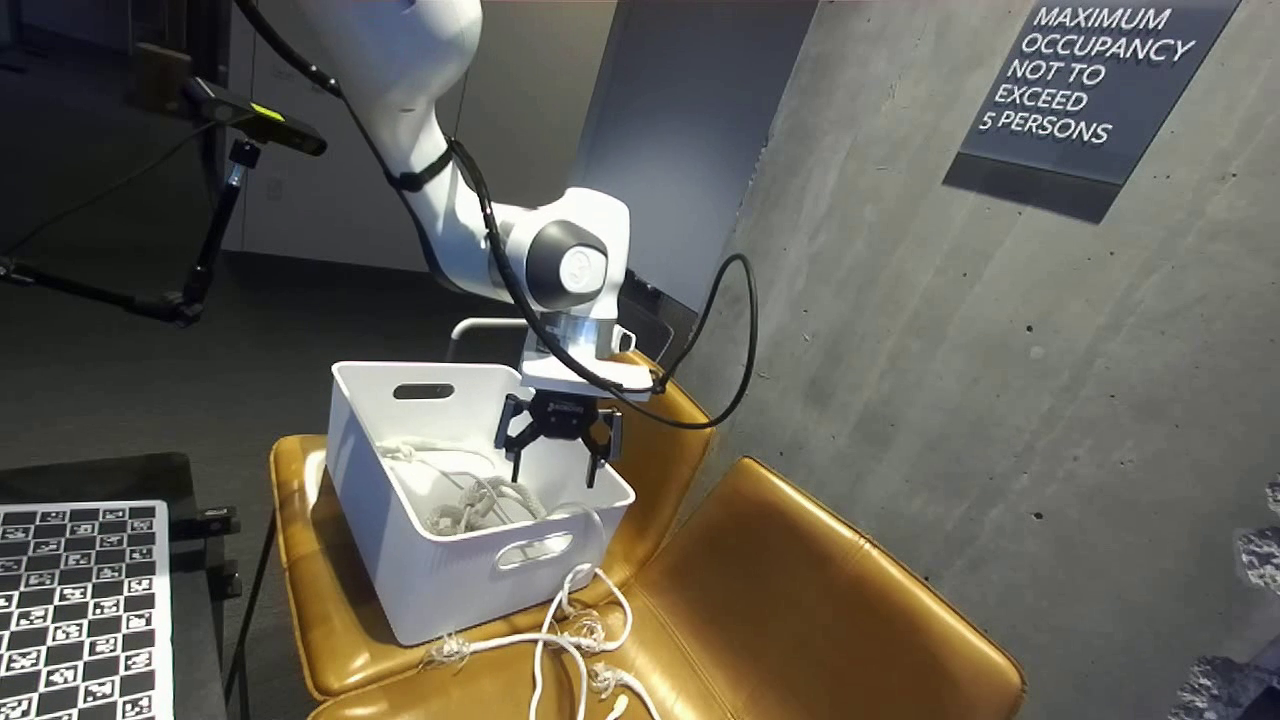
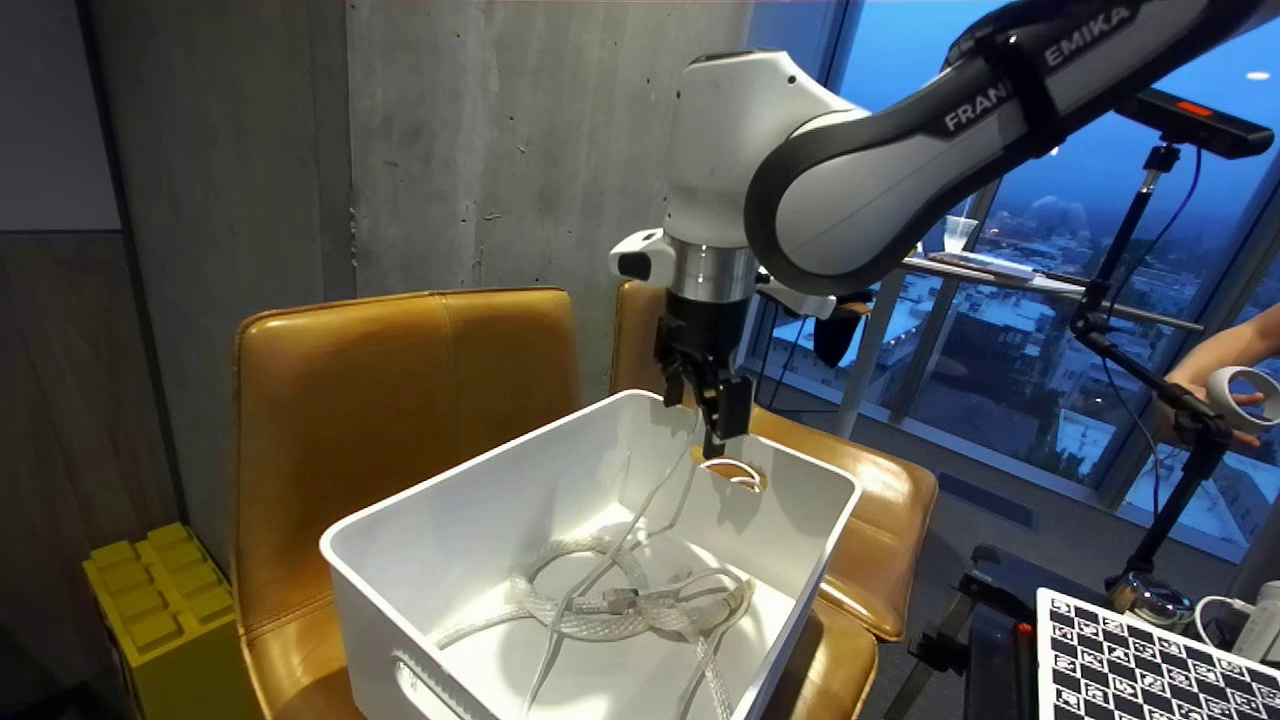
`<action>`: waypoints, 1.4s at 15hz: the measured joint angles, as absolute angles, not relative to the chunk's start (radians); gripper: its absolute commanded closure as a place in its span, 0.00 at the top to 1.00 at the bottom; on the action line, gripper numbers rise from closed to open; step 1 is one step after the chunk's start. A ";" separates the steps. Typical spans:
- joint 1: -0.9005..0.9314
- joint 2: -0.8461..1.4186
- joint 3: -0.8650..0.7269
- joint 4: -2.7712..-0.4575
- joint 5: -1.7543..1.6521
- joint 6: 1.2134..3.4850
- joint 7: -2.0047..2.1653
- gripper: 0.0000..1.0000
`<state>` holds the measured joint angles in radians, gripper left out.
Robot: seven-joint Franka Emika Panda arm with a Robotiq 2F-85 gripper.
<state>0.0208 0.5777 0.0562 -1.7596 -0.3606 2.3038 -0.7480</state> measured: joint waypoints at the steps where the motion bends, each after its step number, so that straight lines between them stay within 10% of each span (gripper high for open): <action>1: 0.021 0.595 0.052 -1.749 -0.373 2.304 -0.748 1.00; 11: 0.021 0.681 0.035 -1.673 -0.408 2.304 -0.748 0.88; 21: 0.021 0.695 0.030 -1.668 -0.408 2.304 -0.747 0.08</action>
<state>0.0210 0.6950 0.0298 -1.6679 -0.4085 2.3044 -0.7475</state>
